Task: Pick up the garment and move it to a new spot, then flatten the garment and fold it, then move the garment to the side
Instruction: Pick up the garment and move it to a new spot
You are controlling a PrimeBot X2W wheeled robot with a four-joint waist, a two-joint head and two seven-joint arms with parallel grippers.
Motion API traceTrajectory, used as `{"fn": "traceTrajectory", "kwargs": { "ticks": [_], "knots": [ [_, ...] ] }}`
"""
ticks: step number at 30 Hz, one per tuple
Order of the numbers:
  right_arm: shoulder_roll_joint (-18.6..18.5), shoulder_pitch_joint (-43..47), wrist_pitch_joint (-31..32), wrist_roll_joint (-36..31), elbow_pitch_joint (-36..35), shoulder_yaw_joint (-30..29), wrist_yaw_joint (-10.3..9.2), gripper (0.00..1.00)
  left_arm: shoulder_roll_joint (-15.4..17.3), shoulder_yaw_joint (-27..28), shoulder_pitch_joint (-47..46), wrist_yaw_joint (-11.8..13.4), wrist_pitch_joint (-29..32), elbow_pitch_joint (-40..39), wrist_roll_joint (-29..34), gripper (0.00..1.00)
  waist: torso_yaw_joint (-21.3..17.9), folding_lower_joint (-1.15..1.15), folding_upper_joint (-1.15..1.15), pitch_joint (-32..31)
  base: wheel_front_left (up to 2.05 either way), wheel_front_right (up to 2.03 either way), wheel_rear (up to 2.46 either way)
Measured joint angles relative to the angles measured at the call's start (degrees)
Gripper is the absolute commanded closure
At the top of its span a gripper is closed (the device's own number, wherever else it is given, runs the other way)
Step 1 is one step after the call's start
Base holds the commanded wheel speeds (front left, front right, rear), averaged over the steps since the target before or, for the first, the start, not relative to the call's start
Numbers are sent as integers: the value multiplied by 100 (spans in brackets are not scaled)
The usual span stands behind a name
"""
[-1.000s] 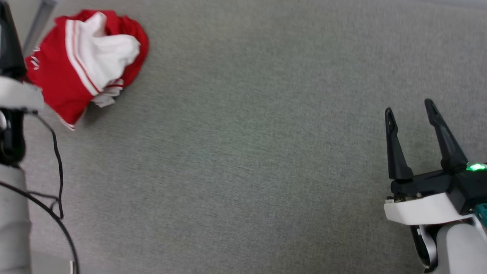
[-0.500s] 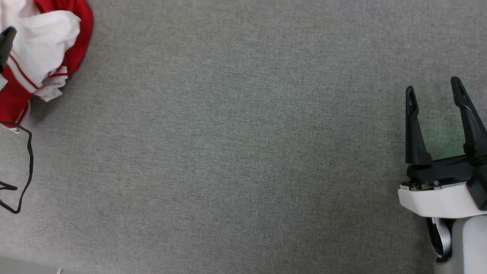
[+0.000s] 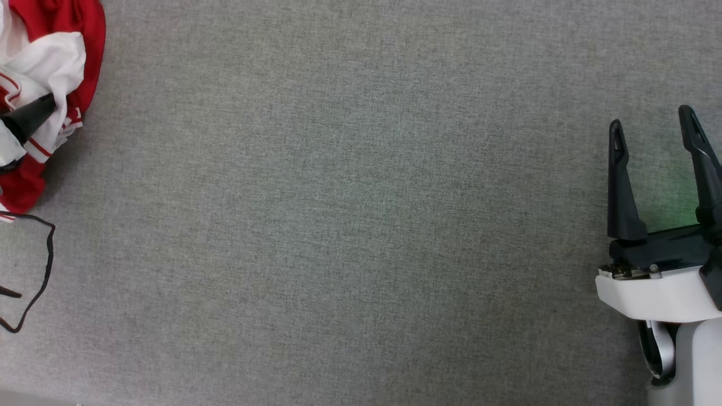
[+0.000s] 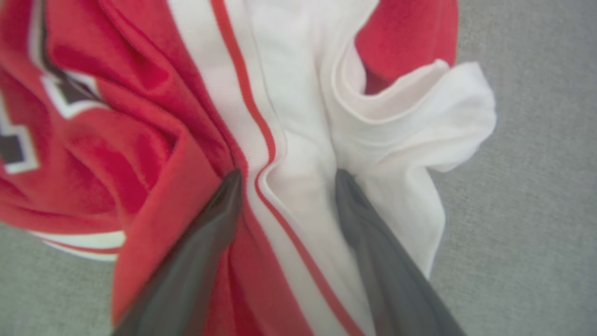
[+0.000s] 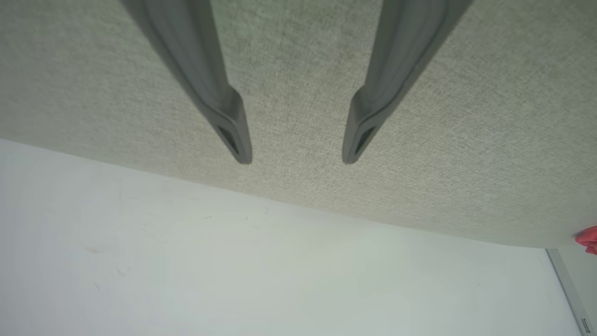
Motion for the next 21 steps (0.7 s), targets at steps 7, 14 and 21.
{"fn": "traceTrajectory", "kwargs": {
  "ticks": [7, 14, 21],
  "knots": [
    [18, 6, 0, 77, 75, -4, 0, 0, 171, -576, -34, 0, -370, 83, -65, 100, -48, 0, 0, -208, 0, 0, 0],
    [52, 81, 0, 182, 171, -8, 0, 0, 651, -1170, -379, 0, -1056, -459, 113, 100, -83, 0, 0, -666, 0, 0, 0],
    [70, 167, 0, 443, 249, -40, 0, 0, 957, -1858, -900, 0, -1346, -1508, 394, 100, -162, -1, 0, -1140, 0, 0, 0]
  ]
}}
